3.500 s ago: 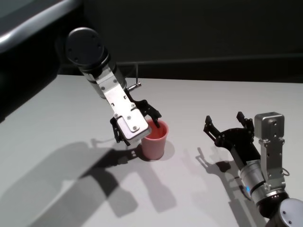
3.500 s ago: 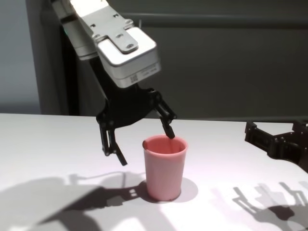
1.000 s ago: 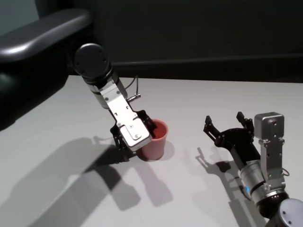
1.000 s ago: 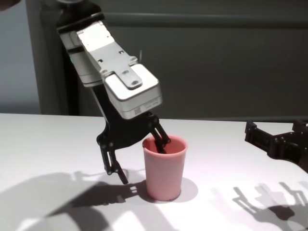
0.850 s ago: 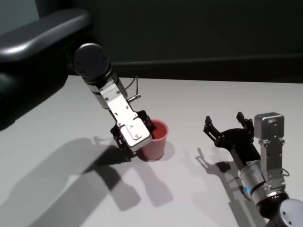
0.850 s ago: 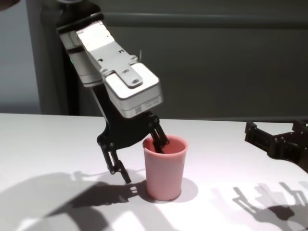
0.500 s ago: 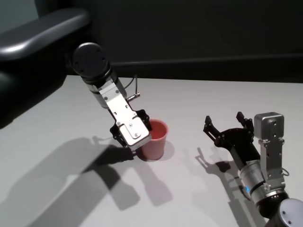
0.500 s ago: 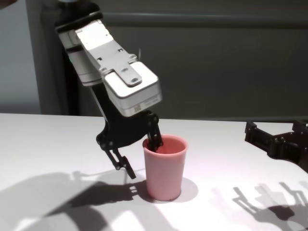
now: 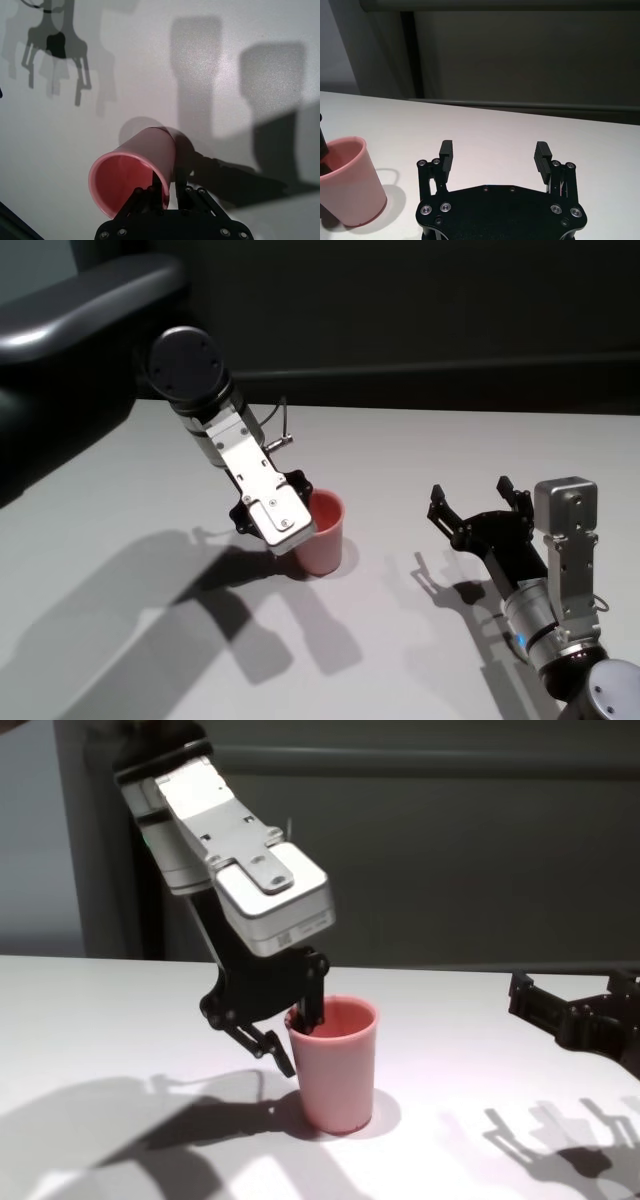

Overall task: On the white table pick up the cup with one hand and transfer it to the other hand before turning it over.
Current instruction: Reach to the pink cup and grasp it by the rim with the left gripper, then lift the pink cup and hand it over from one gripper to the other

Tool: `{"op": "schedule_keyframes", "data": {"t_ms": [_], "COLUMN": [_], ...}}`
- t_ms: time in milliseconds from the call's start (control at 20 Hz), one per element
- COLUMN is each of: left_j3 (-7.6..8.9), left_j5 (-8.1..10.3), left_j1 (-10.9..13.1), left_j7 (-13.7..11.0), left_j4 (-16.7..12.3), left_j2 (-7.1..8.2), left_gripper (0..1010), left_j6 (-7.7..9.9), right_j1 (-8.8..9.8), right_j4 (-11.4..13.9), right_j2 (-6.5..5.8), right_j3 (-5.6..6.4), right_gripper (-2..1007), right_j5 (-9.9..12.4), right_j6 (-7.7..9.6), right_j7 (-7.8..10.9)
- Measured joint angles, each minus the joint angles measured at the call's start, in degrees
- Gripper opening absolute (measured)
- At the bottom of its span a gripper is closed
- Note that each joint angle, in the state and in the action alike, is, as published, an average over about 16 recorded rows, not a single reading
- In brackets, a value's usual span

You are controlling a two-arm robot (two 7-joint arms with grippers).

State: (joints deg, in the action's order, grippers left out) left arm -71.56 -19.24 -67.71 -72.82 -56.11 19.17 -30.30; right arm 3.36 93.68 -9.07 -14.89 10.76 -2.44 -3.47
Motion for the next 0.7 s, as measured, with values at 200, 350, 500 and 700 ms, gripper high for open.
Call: {"op": "schedule_keyframes", "data": {"t_ms": [200, 350, 500, 700], "left_j3": [-0.42, -0.67, -0.74, -0.46], "left_j5": [0.63, 1.26, 2.05, 3.48], "left_j1": [-0.18, -0.26, -0.23, -0.01], "left_j7": [-0.04, -0.07, 0.05, 0.40], "left_j4": [0.12, 0.05, -0.19, -0.90], "left_j2": [0.02, 0.13, 0.42, 1.16], "left_gripper": [135, 88, 61, 52], "left_j6": [-0.11, -0.12, 0.08, 0.83], "right_j1": [0.00, 0.00, 0.00, 0.00], "right_j4": [0.00, 0.00, 0.00, 0.00], "right_j2": [0.00, 0.00, 0.00, 0.00], "right_j3": [0.00, 0.00, 0.00, 0.00], "right_gripper": [1000, 1000, 1000, 1000], "right_j5": [0.00, 0.00, 0.00, 0.00], "right_j6": [0.00, 0.00, 0.00, 0.00], "right_j7": [0.00, 0.00, 0.00, 0.00]}}
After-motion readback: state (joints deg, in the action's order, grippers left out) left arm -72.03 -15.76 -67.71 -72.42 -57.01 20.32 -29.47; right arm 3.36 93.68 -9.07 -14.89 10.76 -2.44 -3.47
